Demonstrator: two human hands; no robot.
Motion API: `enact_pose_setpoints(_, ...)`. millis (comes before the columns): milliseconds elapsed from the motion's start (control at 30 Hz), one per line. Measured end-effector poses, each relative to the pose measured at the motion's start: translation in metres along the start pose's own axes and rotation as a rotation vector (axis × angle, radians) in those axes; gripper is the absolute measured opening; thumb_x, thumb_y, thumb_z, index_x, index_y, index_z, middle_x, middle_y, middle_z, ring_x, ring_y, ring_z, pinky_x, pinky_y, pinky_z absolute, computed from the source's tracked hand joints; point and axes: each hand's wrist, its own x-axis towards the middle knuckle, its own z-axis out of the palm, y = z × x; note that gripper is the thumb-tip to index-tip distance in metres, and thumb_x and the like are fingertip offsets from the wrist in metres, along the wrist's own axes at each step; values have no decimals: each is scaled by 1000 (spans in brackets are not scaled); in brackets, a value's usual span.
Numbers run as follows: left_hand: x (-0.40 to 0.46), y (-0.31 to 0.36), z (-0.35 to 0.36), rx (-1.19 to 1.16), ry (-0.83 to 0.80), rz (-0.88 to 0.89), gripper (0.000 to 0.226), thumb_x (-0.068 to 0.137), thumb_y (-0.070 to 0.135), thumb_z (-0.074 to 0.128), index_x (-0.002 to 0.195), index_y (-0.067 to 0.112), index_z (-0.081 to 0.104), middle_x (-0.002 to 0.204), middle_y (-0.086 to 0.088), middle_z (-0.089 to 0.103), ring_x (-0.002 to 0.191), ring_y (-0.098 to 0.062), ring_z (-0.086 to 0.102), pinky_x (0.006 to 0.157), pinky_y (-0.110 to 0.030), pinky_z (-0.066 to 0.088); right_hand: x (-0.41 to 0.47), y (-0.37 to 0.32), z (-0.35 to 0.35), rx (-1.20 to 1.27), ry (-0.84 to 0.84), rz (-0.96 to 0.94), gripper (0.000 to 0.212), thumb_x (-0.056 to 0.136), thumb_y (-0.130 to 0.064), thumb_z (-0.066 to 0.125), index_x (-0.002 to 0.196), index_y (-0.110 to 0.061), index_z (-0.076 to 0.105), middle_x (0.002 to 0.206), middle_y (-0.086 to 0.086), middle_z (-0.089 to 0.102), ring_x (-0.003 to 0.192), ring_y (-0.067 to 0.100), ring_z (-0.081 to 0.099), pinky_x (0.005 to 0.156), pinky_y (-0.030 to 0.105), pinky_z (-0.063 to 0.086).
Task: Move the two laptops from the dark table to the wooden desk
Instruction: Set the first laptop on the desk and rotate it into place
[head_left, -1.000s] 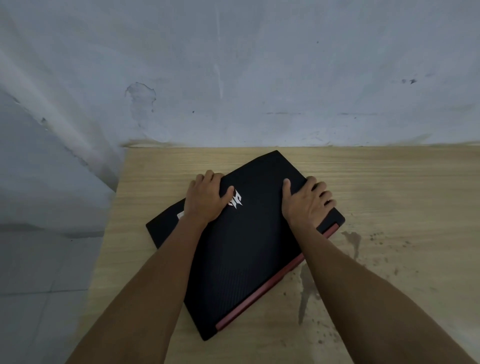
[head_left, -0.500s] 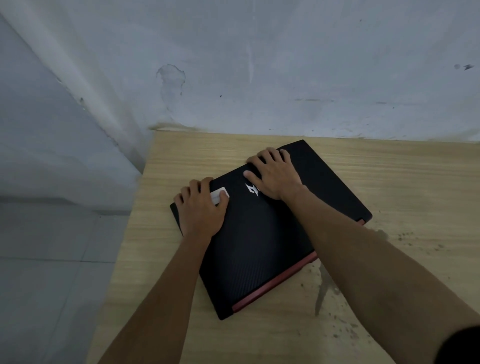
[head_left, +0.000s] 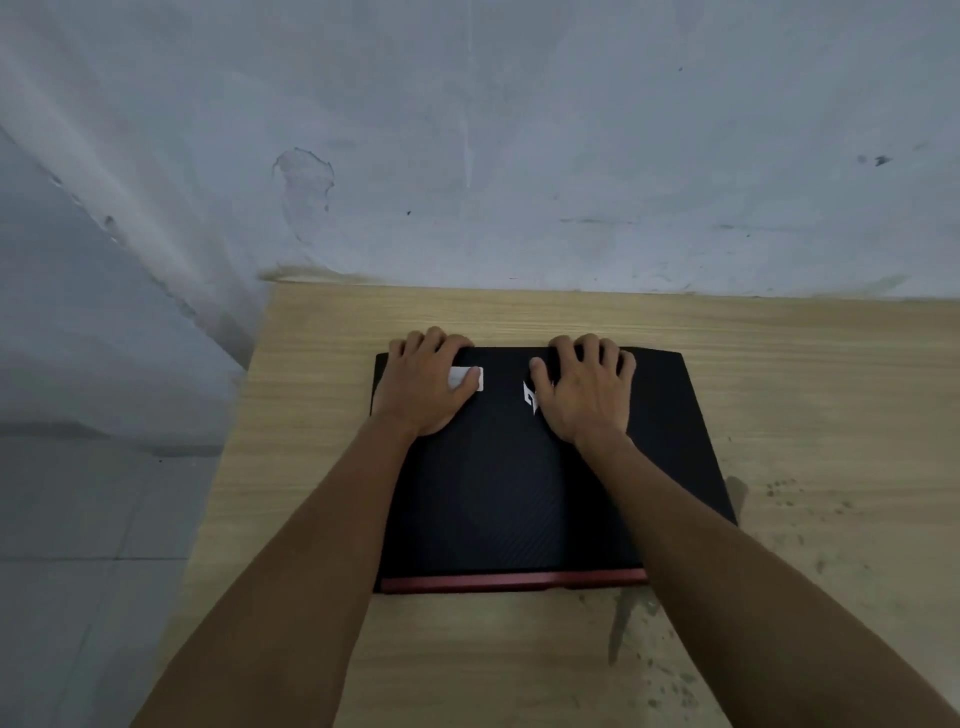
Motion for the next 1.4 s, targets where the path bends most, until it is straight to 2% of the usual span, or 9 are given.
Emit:
enact_pose_setpoints(167, -12, 0, -2, -45, 75, -42, 49, 93, 49, 42, 132, 22, 54, 122, 0, 55, 112, -23, 51, 104, -38, 31, -3, 2, -4, 73, -31, 2, 52, 100, -58, 27, 132, -27, 55, 131, 6, 53, 127, 29, 40, 113, 50, 24)
enact_pose_setpoints(267, -33, 0, -6, -76, 138, -174, 53, 93, 46, 47, 138, 19, 51, 136, -5, 51, 126, -27, 45, 112, -43, 28, -9, 13, -6, 163, -8, 24, 54, 100, -57, 34, 144, -28, 49, 148, 8, 44, 142, 30, 32, 119, 52, 18)
enact_pose_setpoints(333, -52, -1, -9, -121, 145, -321, 59, 92, 49, 48, 144, 21, 44, 146, -7, 42, 135, -28, 38, 113, -46, 28, -17, 29, -11, 198, 17, 170, 58, 99, -57, 40, 148, -27, 45, 155, 11, 38, 147, 33, 28, 119, 54, 16)
enact_pose_setpoints(433, -79, 0, -14, -206, 123, -534, 69, 91, 54, 50, 148, 19, 34, 147, -13, 38, 132, -32, 39, 107, -48, 34, -38, 60, -19, 205, 20, 409, 65, 95, -62, 42, 149, -24, 42, 153, 15, 37, 139, 38, 35, 111, 53, 27)
enact_pose_setpoints(533, -101, 8, -19, -287, 143, -625, 66, 92, 53, 51, 142, 12, 42, 130, -16, 49, 115, -34, 51, 96, -47, 44, -59, 78, -23, 239, 6, 543, 72, 94, -65, 42, 149, -19, 38, 141, 22, 44, 122, 42, 46, 100, 51, 36)
enact_pose_setpoints(600, -109, 14, -20, -324, 145, -651, 61, 92, 52, 51, 136, 10, 48, 124, -16, 51, 108, -33, 54, 88, -45, 49, -66, 81, -24, 251, -10, 577, 75, 94, -65, 44, 148, -13, 37, 136, 24, 47, 120, 43, 47, 98, 52, 37)
enact_pose_setpoints(700, -114, 19, -22, -336, 110, -690, 61, 93, 54, 49, 133, 8, 49, 123, -16, 50, 109, -33, 53, 83, -44, 48, -64, 80, -30, 290, -40, 608, 78, 94, -64, 47, 143, -4, 41, 137, 24, 47, 123, 44, 44, 100, 54, 36)
enact_pose_setpoints(967, -111, 7, -23, -389, 104, -638, 60, 95, 51, 50, 132, 5, 49, 123, -20, 48, 111, -33, 50, 89, -45, 48, -56, 77, -36, 338, -108, 599, 77, 95, -65, 48, 142, -5, 40, 137, 24, 43, 125, 44, 42, 102, 59, 38)
enact_pose_setpoints(1400, -92, -81, -39, -386, 92, -673, 60, 95, 52, 48, 131, 4, 47, 127, -23, 45, 116, -39, 47, 95, -49, 44, -22, -4, -36, 352, -168, 489, 76, 98, -64, 44, 143, -3, 37, 139, 23, 40, 124, 42, 42, 98, 55, 41)
